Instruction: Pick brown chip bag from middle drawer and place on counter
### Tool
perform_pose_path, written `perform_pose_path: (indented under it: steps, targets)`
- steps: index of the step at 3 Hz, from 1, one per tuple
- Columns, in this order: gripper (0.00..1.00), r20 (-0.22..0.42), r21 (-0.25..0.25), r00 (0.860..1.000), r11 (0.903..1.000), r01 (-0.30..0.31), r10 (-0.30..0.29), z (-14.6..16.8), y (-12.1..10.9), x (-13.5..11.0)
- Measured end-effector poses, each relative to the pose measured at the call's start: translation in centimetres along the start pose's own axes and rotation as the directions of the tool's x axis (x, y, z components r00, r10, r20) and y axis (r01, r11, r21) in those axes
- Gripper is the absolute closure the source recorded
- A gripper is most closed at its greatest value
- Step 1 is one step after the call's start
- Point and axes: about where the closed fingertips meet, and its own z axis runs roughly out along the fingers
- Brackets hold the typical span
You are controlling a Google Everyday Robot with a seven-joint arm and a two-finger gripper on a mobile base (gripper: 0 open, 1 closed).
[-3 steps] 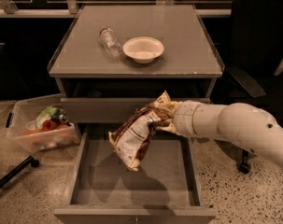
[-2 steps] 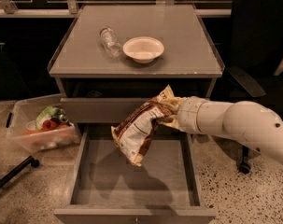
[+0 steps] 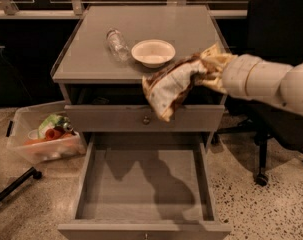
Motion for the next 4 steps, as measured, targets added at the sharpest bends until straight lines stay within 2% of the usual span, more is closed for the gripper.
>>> perform_pose_path:
  steps: [1, 2, 3, 4]
  targets:
    - [1.0, 0.009, 0.142, 0.997, 0.9867, -0.08, 0.08, 0.0, -9.6, -1.0]
    - [1.0, 0.016, 0.269, 0.994, 0.9574, -0.105, 0.105, 1.1, -17.2, -2.9]
    - [1.0, 0.013, 0.259, 0.988, 0.9539, -0.151, 0.153, 3.4, -17.6, -3.0]
    - [1.0, 0.013, 0.259, 0.988, 0.954, -0.152, 0.154, 3.4, -17.5, -3.0]
